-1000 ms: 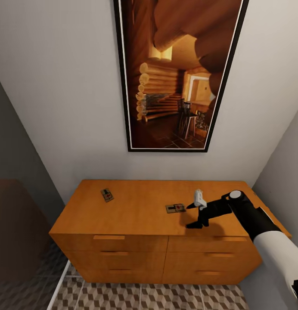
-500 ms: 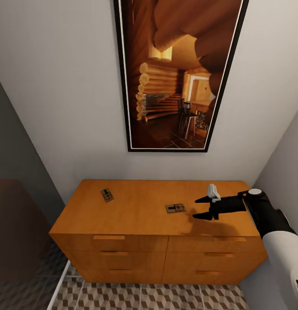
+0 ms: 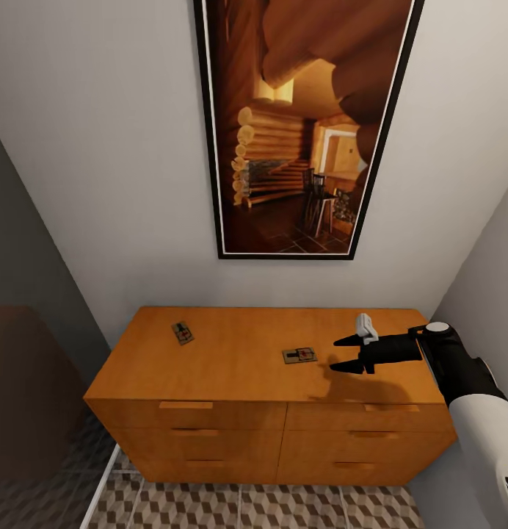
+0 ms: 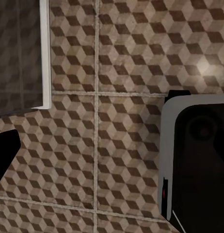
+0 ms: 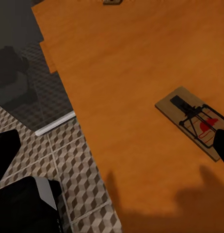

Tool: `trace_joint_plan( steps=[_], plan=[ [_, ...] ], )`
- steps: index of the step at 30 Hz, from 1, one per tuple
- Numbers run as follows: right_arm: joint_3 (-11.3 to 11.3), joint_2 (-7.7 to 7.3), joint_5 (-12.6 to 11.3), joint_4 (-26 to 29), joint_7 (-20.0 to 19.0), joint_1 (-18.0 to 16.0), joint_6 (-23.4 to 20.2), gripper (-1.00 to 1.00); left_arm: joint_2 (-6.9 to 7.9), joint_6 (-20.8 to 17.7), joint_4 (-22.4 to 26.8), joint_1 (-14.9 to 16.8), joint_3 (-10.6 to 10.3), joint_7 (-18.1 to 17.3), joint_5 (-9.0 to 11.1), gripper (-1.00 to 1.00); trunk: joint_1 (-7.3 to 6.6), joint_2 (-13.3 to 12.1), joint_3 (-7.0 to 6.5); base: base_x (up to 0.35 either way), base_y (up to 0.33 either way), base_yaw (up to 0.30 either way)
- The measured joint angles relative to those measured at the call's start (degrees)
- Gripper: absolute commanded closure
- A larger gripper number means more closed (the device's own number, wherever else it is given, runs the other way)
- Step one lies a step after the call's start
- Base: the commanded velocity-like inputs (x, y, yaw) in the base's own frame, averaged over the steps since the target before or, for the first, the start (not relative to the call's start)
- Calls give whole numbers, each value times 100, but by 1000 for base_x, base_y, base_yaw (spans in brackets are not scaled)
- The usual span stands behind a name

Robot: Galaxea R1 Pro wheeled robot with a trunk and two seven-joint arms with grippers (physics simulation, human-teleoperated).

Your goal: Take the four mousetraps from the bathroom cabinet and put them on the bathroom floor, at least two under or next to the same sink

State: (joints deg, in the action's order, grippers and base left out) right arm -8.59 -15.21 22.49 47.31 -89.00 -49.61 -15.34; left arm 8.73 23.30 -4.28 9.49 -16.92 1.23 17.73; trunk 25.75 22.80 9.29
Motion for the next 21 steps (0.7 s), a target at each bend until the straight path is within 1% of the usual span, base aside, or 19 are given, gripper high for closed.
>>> trace_joint_plan(
  steps=[6, 10, 17, 18, 21],
  plan=[
    [-3, 4, 8, 0, 13, 0, -4, -100, 0, 0, 0, 0, 0, -3, 0, -100, 0, 0, 0, 0, 0, 0],
    [-3, 8, 19, 0, 93, 0, -3, -100, -2, 0, 0, 0, 0, -3, 0, -100, 0, 0, 0, 0, 0, 0],
    [13, 13, 29, 0, 597, 0, 5, -100, -8, 0, 0, 0, 0, -3, 0, -100, 0, 0, 0, 0, 0, 0],
    [17, 14, 27, 0, 723, 0, 8, -100, -8, 0, 0, 0, 0, -3, 0, -100, 0, 0, 0, 0, 0, 0],
    [23, 16, 26, -1, 849, 0, 10, -100, -8, 0, 0, 0, 0, -3, 0, -100, 0, 0, 0, 0, 0, 0]
  ],
)
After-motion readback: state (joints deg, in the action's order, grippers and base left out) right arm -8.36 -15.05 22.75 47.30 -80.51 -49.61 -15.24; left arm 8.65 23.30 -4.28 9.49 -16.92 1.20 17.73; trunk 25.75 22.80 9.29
